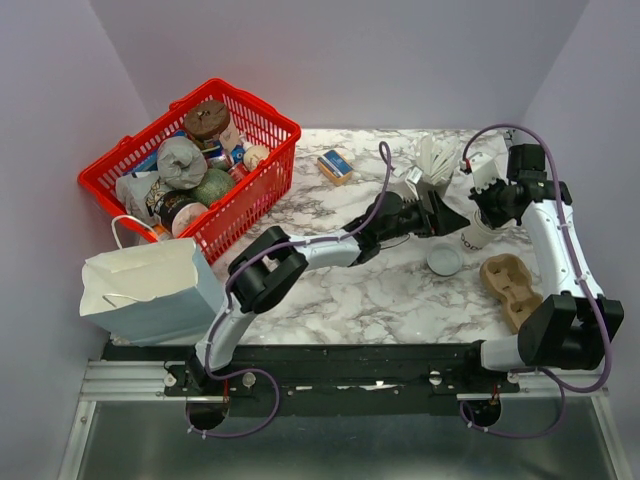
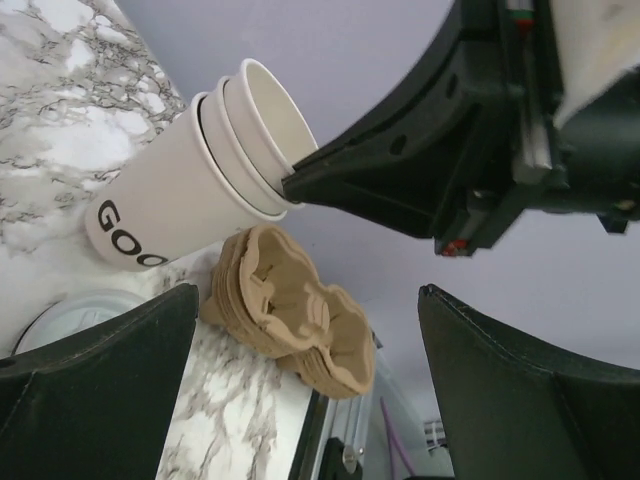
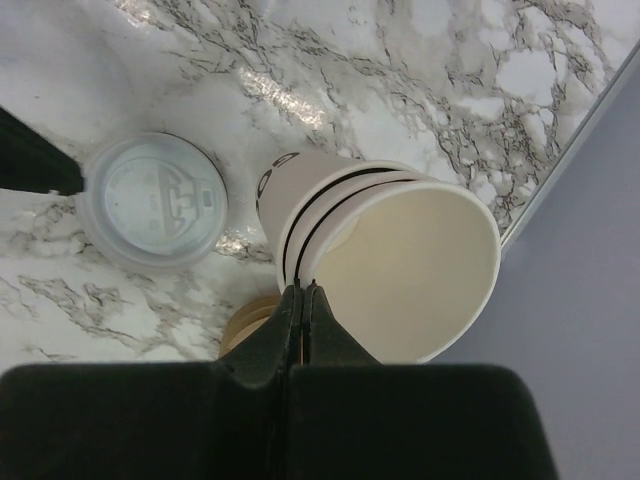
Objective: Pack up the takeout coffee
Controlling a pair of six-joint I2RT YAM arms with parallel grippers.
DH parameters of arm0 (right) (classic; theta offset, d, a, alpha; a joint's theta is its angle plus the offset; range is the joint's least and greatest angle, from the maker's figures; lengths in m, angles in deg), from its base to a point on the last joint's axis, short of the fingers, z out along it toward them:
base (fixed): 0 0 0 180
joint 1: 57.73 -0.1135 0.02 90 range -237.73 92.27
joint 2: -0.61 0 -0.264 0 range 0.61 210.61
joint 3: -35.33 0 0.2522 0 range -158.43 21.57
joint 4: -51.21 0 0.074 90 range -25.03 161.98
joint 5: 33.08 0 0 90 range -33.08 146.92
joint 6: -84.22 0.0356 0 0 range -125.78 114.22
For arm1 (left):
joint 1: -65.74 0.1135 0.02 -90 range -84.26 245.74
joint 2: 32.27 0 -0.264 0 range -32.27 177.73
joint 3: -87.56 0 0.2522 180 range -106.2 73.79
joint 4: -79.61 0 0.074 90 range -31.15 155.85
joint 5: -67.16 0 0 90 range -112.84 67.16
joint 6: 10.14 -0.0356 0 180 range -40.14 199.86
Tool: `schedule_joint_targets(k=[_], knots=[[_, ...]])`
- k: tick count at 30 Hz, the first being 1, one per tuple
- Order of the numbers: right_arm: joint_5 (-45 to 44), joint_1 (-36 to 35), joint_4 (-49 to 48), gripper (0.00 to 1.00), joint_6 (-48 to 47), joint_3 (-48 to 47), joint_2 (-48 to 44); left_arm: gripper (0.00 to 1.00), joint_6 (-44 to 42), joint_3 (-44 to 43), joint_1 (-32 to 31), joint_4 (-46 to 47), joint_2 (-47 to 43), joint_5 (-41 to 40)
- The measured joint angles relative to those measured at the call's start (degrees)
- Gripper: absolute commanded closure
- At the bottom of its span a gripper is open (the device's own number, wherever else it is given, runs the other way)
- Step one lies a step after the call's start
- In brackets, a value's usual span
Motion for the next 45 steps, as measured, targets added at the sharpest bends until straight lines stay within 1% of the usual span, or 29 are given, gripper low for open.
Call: schedule_joint_targets(k=[4, 10, 14, 24, 31, 40, 45], knots=[[0.61, 0.00, 0.00, 0.99, -0.02, 0.00, -0.59, 0.01, 2.73, -5.40, -0.72, -0.22, 4.31, -1.57], [1.03, 0.00, 0.02, 0.99, -0.11, 0.00, -0.81, 0.01, 5.42, -13.22, -1.36, -4.02, 10.27, -4.68], [1.40, 0.00, 0.04, 0.99, -0.42, 0.00, -1.51, 0.02, 6.78, -16.52, -2.19, -6.84, 12.96, -6.47], [1.57, 0.00, 0.90, 0.99, -1.03, 0.07, -3.50, 0.02, 9.33, -20.26, -2.80, -11.69, 15.52, -8.94], [1.53, 0.00, 1.31, 1.00, -1.20, 1.81, -3.91, 0.02, 10.38, -20.68, -2.78, -12.07, 15.89, -8.92], [1.62, 0.02, 2.03, 0.99, -1.20, 1.84, -3.91, 0.02, 11.89, -20.79, -2.38, -13.00, 16.26, -9.40], [1.55, 0.13, 2.14, 1.00, -1.18, 1.81, -4.07, 0.02, 11.96, -22.21, -2.43, -14.12, 17.09, -10.58]])
